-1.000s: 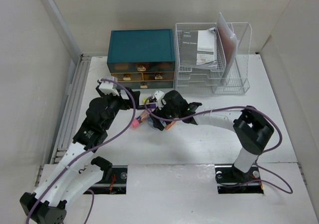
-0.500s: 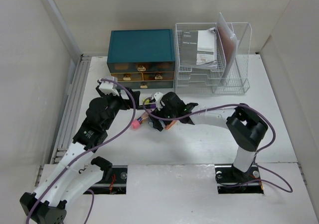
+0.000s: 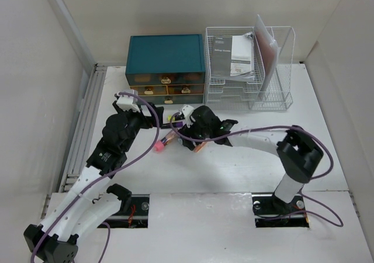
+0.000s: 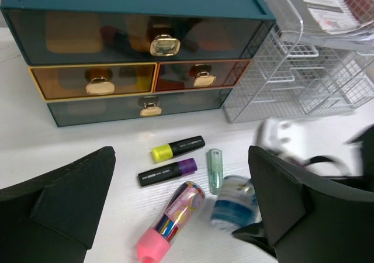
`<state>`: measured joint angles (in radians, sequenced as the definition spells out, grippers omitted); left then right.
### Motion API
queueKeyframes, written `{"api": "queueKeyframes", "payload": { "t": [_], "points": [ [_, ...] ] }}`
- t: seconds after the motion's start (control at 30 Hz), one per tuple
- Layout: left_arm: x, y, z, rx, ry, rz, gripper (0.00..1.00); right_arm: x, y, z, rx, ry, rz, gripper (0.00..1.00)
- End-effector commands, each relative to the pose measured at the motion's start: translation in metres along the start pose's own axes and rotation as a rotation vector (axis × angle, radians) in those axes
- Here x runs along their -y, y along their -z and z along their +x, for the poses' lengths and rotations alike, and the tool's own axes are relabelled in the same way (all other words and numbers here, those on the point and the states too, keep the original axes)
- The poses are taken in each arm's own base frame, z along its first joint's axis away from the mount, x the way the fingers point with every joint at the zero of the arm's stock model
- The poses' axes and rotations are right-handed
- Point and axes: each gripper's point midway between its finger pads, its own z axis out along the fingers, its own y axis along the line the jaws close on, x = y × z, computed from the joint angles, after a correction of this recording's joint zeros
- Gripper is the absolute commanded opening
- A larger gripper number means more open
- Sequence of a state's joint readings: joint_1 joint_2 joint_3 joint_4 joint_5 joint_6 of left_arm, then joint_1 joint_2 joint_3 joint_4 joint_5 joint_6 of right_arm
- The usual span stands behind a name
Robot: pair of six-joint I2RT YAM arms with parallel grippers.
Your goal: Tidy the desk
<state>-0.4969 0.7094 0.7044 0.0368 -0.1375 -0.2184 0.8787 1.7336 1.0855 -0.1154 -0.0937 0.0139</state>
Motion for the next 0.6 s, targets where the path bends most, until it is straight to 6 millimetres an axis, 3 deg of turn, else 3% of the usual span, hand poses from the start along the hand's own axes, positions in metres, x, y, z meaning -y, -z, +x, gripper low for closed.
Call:
{"api": "queueKeyframes", "payload": {
  "t": [0.0, 0.1, 0.17, 0.3, 0.37, 0.4, 0.47, 0.5, 0.53, 0.57],
  "points": [
    [-0.007, -0.003, -0.004, 0.028, 0.021, -0.041, 0.96, -0.002, 0.068, -0.098, 0.271, 0.109, 0.039, 0.00],
    [-0.012, -0.009, 0.003, 0.009, 0.052, -0.084, 0.93, 0.001, 0.115, -0.132, 0.360, 0.152, 0.086, 0.00],
    [-0.016, -0.017, 0.009, -0.002, 0.083, -0.117, 0.93, 0.018, 0.148, -0.152, 0.427, 0.130, 0.141, 0.00],
    [-0.020, -0.037, 0.016, -0.039, 0.099, -0.171, 0.93, 0.051, 0.189, -0.178, 0.511, 0.092, 0.212, 0.00],
    [-0.021, -0.047, 0.006, -0.027, 0.110, -0.205, 0.92, 0.066, 0.206, -0.187, 0.544, 0.066, 0.225, 0.00],
    [-0.024, -0.057, 0.014, -0.053, 0.117, -0.233, 0.89, 0.071, 0.217, -0.192, 0.569, 0.064, 0.230, 0.00],
    [-0.023, -0.068, 0.005, -0.038, 0.118, -0.254, 0.78, 0.071, 0.229, -0.204, 0.608, 0.041, 0.176, 0.00],
    [-0.024, -0.074, 0.002, -0.030, 0.118, -0.262, 0.76, 0.086, 0.236, -0.203, 0.613, 0.013, 0.184, 0.00],
    [-0.024, -0.083, 0.008, -0.047, 0.113, -0.269, 0.76, 0.089, 0.244, -0.208, 0.633, 0.003, 0.166, 0.00],
    [-0.021, -0.089, -0.001, -0.026, 0.118, -0.271, 0.76, 0.093, 0.250, -0.210, 0.646, -0.014, 0.137, 0.00]
  ]
}}
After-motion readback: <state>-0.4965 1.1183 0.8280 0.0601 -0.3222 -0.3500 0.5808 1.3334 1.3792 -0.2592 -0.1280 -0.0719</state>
